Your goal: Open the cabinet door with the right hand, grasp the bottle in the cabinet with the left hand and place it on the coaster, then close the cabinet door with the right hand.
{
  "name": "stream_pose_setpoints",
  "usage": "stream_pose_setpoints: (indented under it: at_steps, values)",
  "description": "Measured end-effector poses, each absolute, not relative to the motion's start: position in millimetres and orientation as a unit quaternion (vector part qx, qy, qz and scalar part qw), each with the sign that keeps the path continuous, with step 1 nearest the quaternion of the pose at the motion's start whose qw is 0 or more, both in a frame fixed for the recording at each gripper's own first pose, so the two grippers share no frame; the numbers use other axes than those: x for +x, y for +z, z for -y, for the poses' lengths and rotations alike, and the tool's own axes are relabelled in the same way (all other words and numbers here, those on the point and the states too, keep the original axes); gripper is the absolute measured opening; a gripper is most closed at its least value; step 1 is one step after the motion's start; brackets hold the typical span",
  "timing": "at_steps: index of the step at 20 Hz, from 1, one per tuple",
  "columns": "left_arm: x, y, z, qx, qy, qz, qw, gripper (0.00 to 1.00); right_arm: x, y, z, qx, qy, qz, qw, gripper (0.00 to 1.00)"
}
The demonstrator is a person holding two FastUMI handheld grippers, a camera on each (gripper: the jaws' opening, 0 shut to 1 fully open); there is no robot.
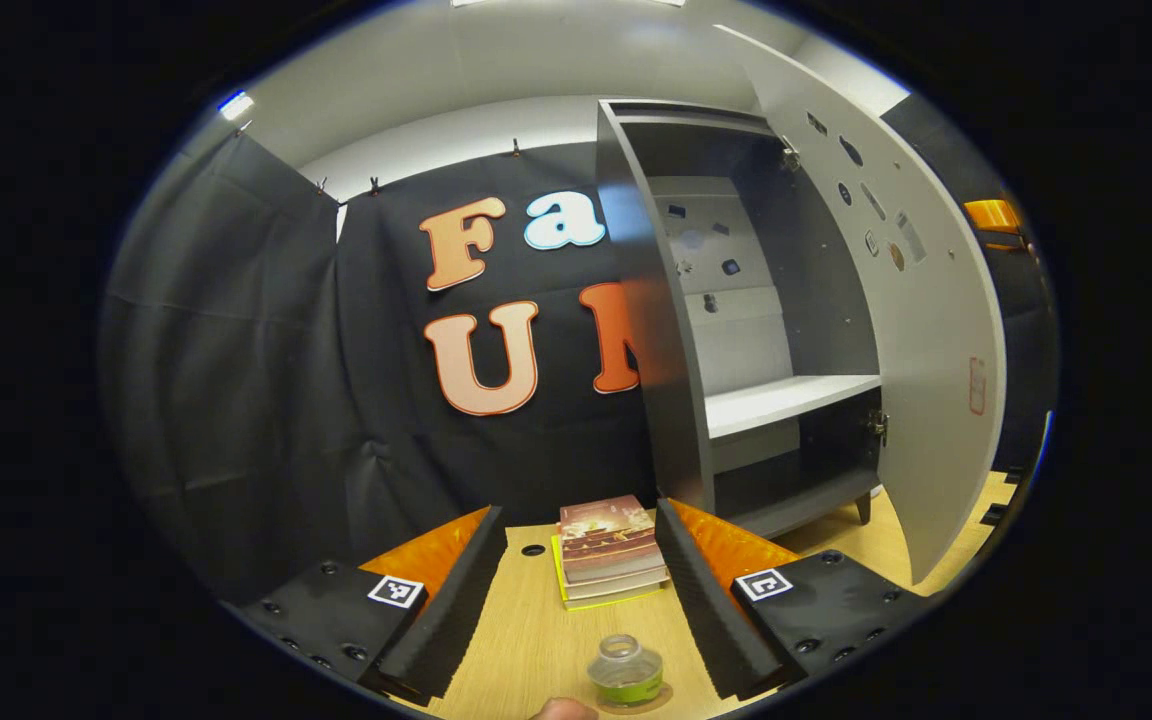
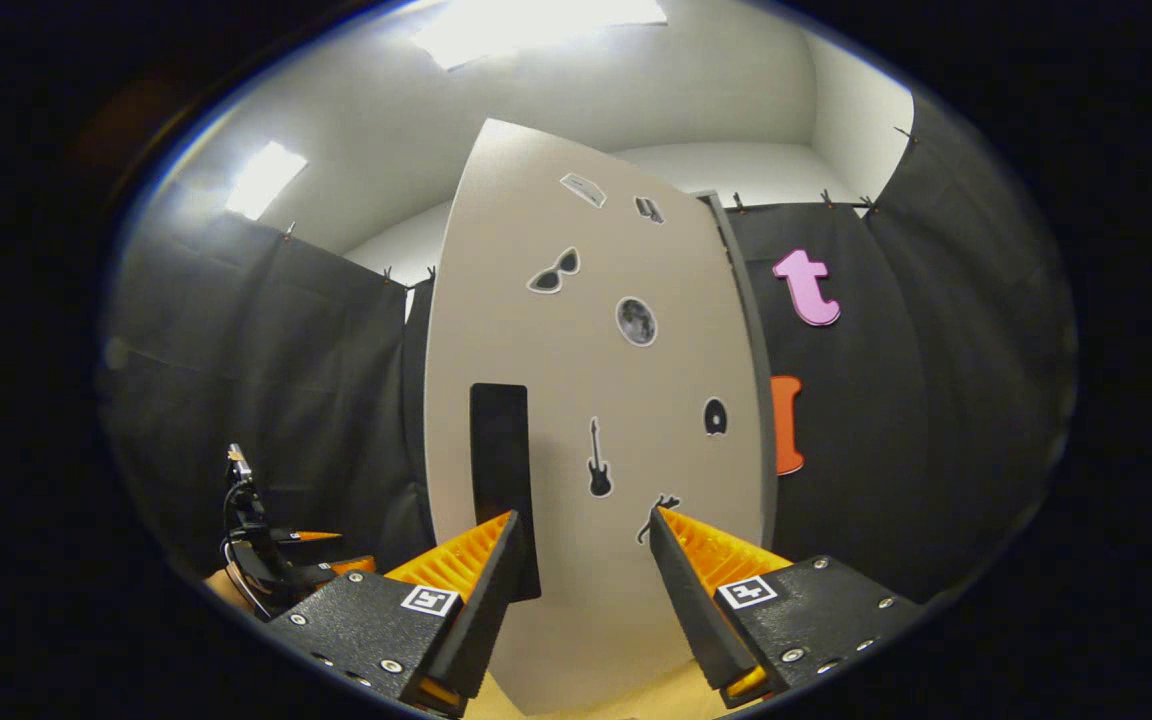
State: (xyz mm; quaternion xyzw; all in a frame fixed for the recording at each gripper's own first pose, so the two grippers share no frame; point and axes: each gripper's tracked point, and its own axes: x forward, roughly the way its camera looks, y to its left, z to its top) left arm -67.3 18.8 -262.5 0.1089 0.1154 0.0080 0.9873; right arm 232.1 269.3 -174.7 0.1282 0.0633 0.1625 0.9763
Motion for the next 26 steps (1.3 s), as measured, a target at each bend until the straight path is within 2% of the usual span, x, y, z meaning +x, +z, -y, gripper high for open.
stream_pose_setpoints:
  at_steps: [3, 9, 13, 15, 26]
  values:
    - [-67, -260, -40, 0.114, 0.017, -0.112, 0.987, 1.00, 246, -183, -287, 0.104, 0.161, -0.054, 0.980, 0.80]
    - [-58, -261, -77, 0.102, 0.038, -0.115, 0.987, 0.95, 276, -193, -320, 0.097, 0.169, -0.068, 0.978, 0.81]
    - [-47, -256, -87, 0.093, 0.039, -0.110, 0.989, 0.97, 294, -192, -339, 0.101, 0.174, -0.068, 0.977, 0.81]
    - [-42, -251, -89, 0.094, 0.037, -0.103, 0.990, 0.95, 294, -191, -341, 0.086, 0.166, -0.067, 0.980, 0.80]
    - [-10, -224, -63, 0.053, 0.018, -0.086, 0.995, 0.97, 307, -200, -351, 0.099, 0.144, -0.094, 0.980, 0.81]
